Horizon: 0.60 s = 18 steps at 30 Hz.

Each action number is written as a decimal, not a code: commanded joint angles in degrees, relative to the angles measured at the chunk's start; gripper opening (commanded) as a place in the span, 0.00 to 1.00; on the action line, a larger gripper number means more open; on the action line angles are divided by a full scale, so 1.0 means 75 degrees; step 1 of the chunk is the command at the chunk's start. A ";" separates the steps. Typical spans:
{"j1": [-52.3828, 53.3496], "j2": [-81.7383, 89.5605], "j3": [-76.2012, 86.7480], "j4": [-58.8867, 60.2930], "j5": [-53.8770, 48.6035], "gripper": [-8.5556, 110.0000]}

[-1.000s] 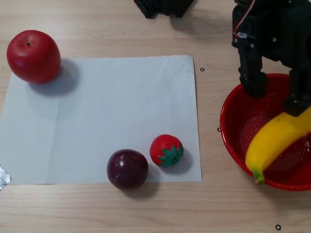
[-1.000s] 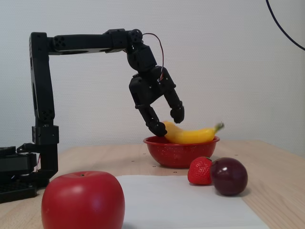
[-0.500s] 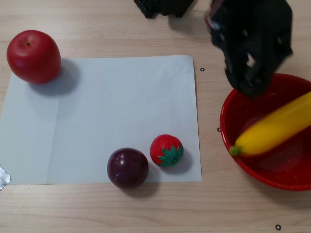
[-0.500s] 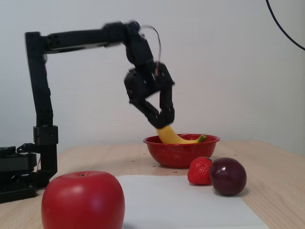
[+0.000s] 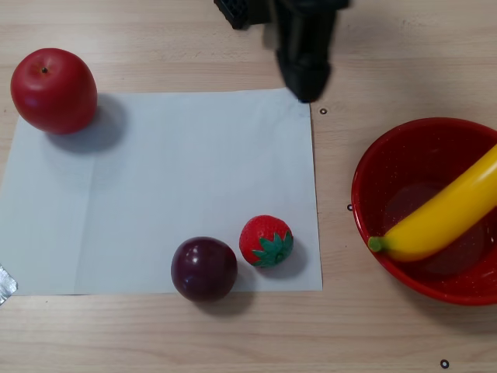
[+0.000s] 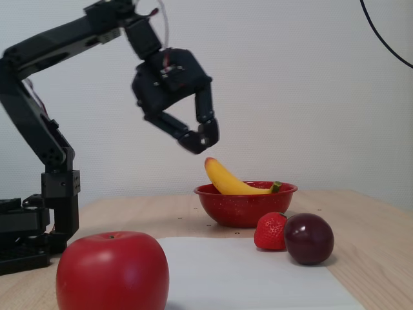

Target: Grasp the banana and put it in the red bowl.

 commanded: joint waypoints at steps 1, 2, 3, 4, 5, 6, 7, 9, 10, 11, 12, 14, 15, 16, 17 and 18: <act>-0.0270 0.1020 0.0059 -0.0211 0.0176 0.07; -0.0410 0.1242 0.0340 -0.0258 0.0234 0.07; -0.0551 0.1465 0.0621 -0.0328 0.0258 0.07; -0.0691 0.1676 0.0891 -0.0422 0.0270 0.07; -0.0809 0.1898 0.1172 -0.0516 0.0281 0.07; -0.0902 0.2145 0.1477 -0.0633 0.0316 0.07; -0.0996 0.2402 0.1816 -0.0773 0.0340 0.07; -0.1125 0.2895 0.2437 -0.0984 0.0352 0.07; -0.1184 0.3129 0.2766 -0.1125 0.0352 0.07; -0.1230 0.3387 0.3129 -0.1348 0.0328 0.07; -0.1277 0.3645 0.3516 -0.1594 0.0305 0.07; -0.1348 0.4160 0.4324 -0.2133 0.0234 0.07; -0.1371 0.4395 0.4711 -0.2414 0.0199 0.07; -0.1371 0.4629 0.5086 -0.2660 0.0164 0.07; -0.1371 0.4852 0.5438 -0.2906 0.0117 0.07; -0.1371 0.5074 0.5801 -0.3152 0.0094 0.07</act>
